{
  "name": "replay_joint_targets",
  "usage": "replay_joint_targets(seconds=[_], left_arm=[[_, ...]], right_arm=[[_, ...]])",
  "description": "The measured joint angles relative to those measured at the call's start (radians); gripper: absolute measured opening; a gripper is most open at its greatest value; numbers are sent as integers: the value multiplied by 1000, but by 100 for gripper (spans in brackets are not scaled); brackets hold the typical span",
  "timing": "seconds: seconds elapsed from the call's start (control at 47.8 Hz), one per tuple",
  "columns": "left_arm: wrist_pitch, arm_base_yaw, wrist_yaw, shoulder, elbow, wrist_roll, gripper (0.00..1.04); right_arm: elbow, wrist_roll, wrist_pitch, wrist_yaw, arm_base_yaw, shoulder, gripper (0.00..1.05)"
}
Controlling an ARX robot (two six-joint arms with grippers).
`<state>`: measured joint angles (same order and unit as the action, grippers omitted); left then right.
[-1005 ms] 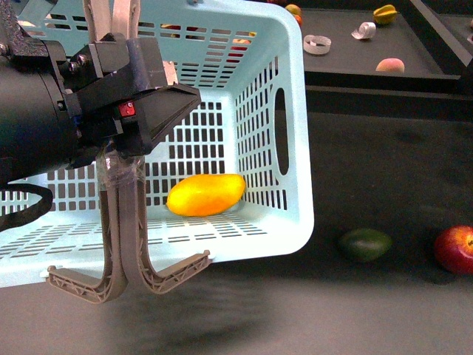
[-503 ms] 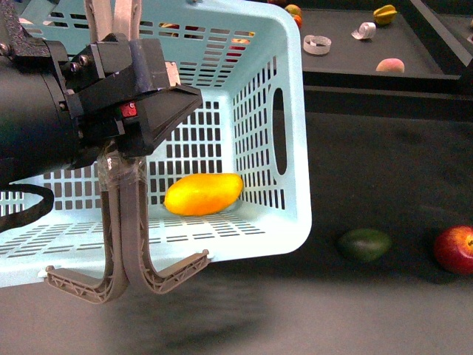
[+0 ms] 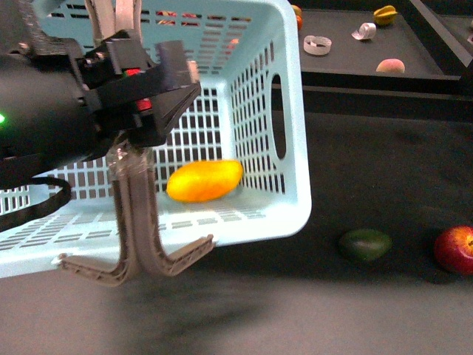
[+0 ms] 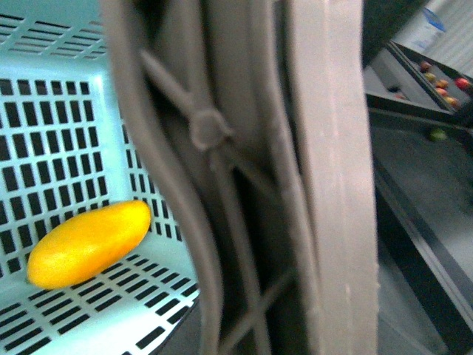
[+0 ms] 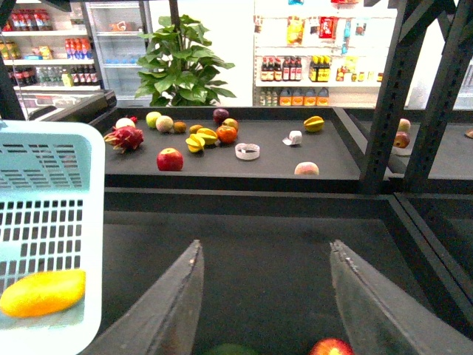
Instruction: Pick mango with right arm and hold basket with left
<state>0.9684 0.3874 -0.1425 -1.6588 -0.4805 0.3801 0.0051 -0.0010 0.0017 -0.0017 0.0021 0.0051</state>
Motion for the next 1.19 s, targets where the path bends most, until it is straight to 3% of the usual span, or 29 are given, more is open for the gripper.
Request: replay_joint_targets(seconds=[0.126,0.23,0.398,0.586,0.942,1.194], left_arm=[[-90,2,182,-98,-174,115,17],[-141,-8,251,-151,-256,226,17],[-255,-84,328,-296,-439,555,17],[-269,-160,372,-399,-526,838,17],[-226,-249,402,-524,-563,1038,17],[-261,-248,434,-462,-476,983,61]], right_arm=[[0,0,0,0,0,-1,83],[0,0,0,0,0,-1,98],[0,1,0,0,0,-1,96],[0,1,0,0,0,-1,96],[0,1,0,0,0,-1,96],[0,1,0,0,0,-1,96]])
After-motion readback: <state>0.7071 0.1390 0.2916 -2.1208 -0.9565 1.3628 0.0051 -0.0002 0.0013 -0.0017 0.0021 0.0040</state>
